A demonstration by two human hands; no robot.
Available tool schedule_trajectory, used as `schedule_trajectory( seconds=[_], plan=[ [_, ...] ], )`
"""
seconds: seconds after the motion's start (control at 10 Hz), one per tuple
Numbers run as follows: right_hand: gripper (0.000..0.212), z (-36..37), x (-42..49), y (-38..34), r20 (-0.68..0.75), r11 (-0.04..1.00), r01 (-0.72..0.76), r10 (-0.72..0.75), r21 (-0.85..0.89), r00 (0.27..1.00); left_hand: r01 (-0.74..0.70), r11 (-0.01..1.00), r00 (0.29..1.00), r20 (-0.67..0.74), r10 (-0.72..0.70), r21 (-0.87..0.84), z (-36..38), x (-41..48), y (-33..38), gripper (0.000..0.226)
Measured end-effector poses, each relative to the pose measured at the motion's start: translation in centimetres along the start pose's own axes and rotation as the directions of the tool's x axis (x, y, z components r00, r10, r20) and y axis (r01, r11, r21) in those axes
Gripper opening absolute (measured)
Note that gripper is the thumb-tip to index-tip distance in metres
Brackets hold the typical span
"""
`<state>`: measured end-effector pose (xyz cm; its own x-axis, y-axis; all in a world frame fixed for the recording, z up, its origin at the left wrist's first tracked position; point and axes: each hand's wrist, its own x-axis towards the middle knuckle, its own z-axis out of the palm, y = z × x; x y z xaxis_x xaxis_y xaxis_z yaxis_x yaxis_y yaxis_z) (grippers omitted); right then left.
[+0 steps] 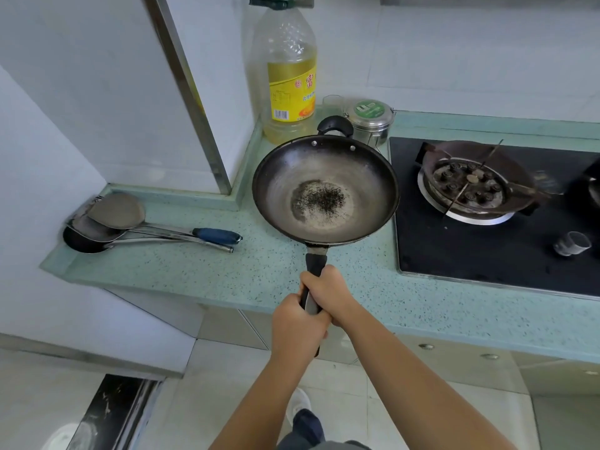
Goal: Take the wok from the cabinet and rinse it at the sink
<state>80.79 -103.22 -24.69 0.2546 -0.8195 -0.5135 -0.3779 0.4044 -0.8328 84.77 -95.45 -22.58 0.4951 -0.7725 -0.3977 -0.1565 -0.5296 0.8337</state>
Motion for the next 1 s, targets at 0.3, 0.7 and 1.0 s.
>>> schedule_trajectory(
  seconds=[0.3, 0.7, 1.0],
  plan=[
    [0.018, -0.3, 0.0, -0.4, 0.041, 0.992, -0.04, 0.035, 0.122, 0.999, -0.013, 1.0, 0.999, 0.038, 0.012, 0.017, -0.3, 0.3, 0.3, 0.013],
    [0.032, -1.4, -1.2, 0.0, 0.064, 0.972, -0.08, 0.067, 0.221, 0.996, -0.215, 0.977, 0.975, -0.064, 0.215, -0.003, -0.6, -1.1, -0.5, 0.029],
    [0.049, -3.7, -3.8, 0.3, -0.09, 0.991, 0.128, -0.13, -0.029, 0.987, -0.456, 0.842, 0.851, -0.136, 0.507, 0.289, -1.9, -0.8, -1.3, 0.036]
  ],
)
